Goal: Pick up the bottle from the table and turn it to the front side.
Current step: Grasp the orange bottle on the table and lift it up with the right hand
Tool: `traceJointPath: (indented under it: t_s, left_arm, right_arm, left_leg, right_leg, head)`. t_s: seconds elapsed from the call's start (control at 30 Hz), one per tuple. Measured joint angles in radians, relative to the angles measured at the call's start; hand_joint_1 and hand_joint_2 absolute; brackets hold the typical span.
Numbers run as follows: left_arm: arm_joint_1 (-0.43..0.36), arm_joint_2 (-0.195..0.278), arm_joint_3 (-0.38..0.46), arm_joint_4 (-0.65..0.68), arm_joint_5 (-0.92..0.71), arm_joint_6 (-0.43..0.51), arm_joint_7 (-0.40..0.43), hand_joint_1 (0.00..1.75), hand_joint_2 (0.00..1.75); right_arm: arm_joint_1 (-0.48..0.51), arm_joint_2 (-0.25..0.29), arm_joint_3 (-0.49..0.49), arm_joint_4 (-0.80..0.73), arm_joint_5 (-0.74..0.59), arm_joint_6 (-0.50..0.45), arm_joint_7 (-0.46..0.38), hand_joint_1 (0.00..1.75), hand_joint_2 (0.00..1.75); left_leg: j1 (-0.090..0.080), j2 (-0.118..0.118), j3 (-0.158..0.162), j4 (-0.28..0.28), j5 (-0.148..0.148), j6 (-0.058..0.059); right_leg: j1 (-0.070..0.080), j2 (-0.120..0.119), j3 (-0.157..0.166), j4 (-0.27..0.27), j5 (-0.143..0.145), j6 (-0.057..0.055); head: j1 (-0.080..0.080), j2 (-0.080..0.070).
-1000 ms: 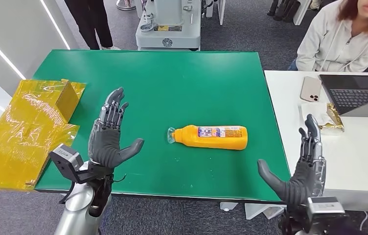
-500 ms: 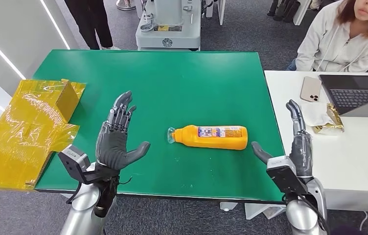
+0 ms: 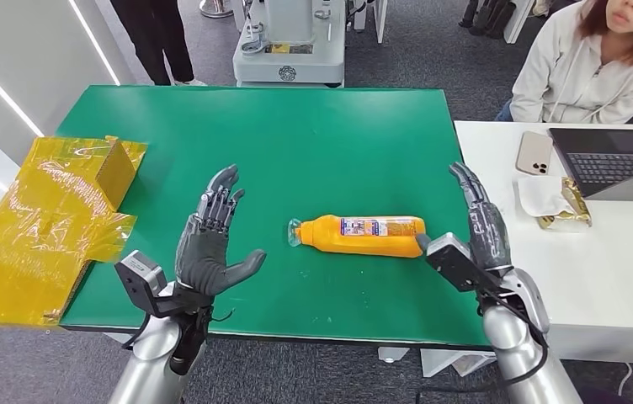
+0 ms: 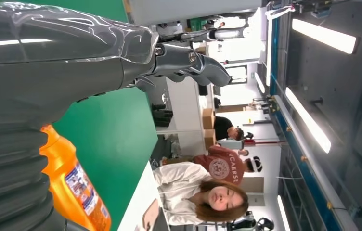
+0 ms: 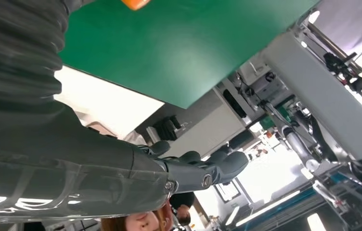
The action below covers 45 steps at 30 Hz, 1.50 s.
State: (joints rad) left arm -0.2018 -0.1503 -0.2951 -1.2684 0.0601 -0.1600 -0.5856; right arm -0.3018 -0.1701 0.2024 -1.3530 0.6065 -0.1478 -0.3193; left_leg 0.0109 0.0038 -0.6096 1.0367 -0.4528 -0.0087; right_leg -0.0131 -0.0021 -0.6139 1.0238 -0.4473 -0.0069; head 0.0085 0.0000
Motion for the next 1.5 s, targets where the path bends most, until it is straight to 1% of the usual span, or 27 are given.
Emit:
traceJointPath:
  t_s: [0.17,0.27,0.43,0.6,0.8,0.9,1.03,1.13,1.3,1.4,1.5]
  left_arm:
    - [-0.023,0.0,-0.01,0.027,0.007,-0.002,-0.01,0.0,1.75]
    - [-0.027,0.0,-0.013,0.039,0.045,-0.03,-0.005,0.0,1.75]
    - [-0.03,0.0,-0.013,0.056,0.089,-0.066,0.0,0.0,1.75]
    - [-0.035,0.001,-0.013,0.069,0.093,-0.071,0.002,0.0,1.75]
    - [-0.036,0.002,-0.013,0.079,0.092,-0.071,0.01,0.0,1.75]
    - [-0.038,0.003,-0.013,0.082,0.092,-0.072,0.011,0.0,1.75]
    - [-0.049,0.007,-0.015,0.093,0.096,-0.075,0.011,0.0,1.75]
    - [-0.059,0.009,-0.021,0.102,0.105,-0.08,0.012,0.0,1.75]
    - [-0.069,0.008,-0.022,0.112,0.135,-0.096,0.039,0.0,1.75]
    - [-0.07,0.008,-0.022,0.116,0.147,-0.1,0.05,0.0,1.75]
    - [-0.07,0.009,-0.022,0.119,0.165,-0.105,0.058,0.0,1.75]
  right_arm:
    - [-0.17,-0.031,0.061,0.172,-0.015,0.016,-0.015,0.0,1.75]
    - [-0.263,-0.036,0.107,0.277,0.007,0.005,-0.024,0.0,1.75]
    - [-0.386,-0.024,0.203,0.443,0.044,0.0,-0.02,0.0,1.75]
    - [-0.463,0.005,0.285,0.575,0.082,0.045,-0.009,0.0,1.75]
    - [-0.506,0.041,0.382,0.69,0.098,0.123,-0.008,0.0,1.75]
    - [-0.518,0.051,0.409,0.715,0.096,0.156,-0.01,0.0,1.75]
    - [-0.535,0.06,0.431,0.741,0.064,0.23,-0.006,0.0,1.75]
    - [-0.541,0.064,0.444,0.754,0.053,0.263,0.018,0.0,1.75]
    - [-0.56,0.063,0.474,0.768,0.084,0.331,0.103,0.0,1.75]
    - [-0.582,0.06,0.493,0.778,0.088,0.377,0.12,0.0,1.75]
    - [-0.616,0.057,0.518,0.793,0.086,0.443,0.128,0.0,1.75]
  left_leg:
    - [0.0,0.0,0.0,0.0,0.001,0.001]
    - [0.0,0.0,0.0,0.0,0.001,0.001]
    - [0.0,-0.001,0.0,0.0,0.001,0.001]
    - [0.0,-0.001,0.0,0.0,0.001,0.001]
    - [0.0,-0.001,0.0,0.0,0.001,0.001]
    - [0.0,-0.001,0.0,0.0,0.001,0.001]
    - [0.0,-0.001,0.0,0.0,0.001,0.001]
    - [0.0,-0.001,0.0,0.0,0.001,0.001]
    - [0.0,0.0,0.0,0.001,0.001,0.001]
    - [0.0,0.0,0.0,0.001,0.001,0.001]
    - [0.0,0.0,0.0,0.0,0.001,0.001]
  right_leg:
    - [0.0,0.0,0.0,0.0,0.001,0.0]
    - [0.0,0.0,0.0,0.0,0.001,0.0]
    - [0.0,0.0,0.0,0.0,0.001,0.0]
    - [0.0,0.0,0.0,0.0,0.001,0.0]
    - [0.0,0.0,0.0,0.0,0.001,0.0]
    - [0.0,0.0,0.0,0.0,0.001,0.0]
    - [0.0,-0.001,0.0,0.0,0.001,0.0]
    - [0.0,-0.001,0.0,0.0,0.001,0.0]
    - [0.0,0.0,0.0,0.0,0.001,0.0]
    - [0.0,0.0,-0.001,0.0,0.001,0.0]
    - [0.0,0.0,-0.001,0.0,0.001,0.0]
  head:
    - [0.0,0.0]
    - [0.0,0.0]
    - [0.0,0.0]
    - [0.0,0.0]
    - [0.0,0.0]
    - [0.0,0.0]
    - [0.0,0.0]
    - [0.0,0.0]
    - [0.0,0.0]
    - [0.0,0.0]
    - [0.0,0.0]
